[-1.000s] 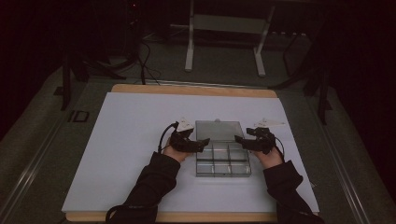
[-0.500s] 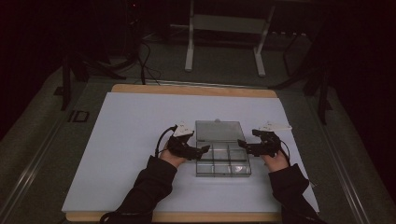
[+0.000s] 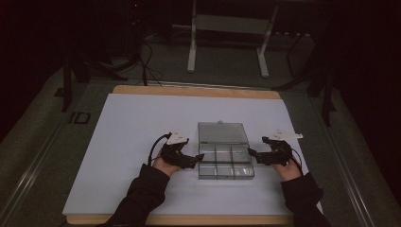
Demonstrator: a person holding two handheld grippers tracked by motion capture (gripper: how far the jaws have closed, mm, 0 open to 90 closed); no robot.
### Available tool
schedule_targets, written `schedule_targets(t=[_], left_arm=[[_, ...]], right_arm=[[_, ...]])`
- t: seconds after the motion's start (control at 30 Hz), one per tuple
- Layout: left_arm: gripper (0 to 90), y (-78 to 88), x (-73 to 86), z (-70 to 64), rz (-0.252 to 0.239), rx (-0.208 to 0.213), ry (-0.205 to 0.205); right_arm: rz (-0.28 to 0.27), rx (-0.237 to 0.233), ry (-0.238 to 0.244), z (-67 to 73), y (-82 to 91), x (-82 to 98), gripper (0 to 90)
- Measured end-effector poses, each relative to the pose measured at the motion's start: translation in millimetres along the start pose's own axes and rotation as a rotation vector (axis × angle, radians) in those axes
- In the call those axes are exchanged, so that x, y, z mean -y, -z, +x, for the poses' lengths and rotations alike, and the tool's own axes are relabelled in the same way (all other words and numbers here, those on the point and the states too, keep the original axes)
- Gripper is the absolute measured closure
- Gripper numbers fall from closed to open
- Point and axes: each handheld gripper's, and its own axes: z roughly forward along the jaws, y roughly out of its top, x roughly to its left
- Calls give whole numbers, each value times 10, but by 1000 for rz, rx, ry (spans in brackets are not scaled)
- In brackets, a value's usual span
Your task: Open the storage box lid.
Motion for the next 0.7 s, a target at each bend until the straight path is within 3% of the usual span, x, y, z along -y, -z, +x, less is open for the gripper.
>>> schedule_targets(t=[0.7], left_arm=[[103,339,373,-48,40,-35,-9]], right_arm=[[-8,23,12,57,247,306,160]])
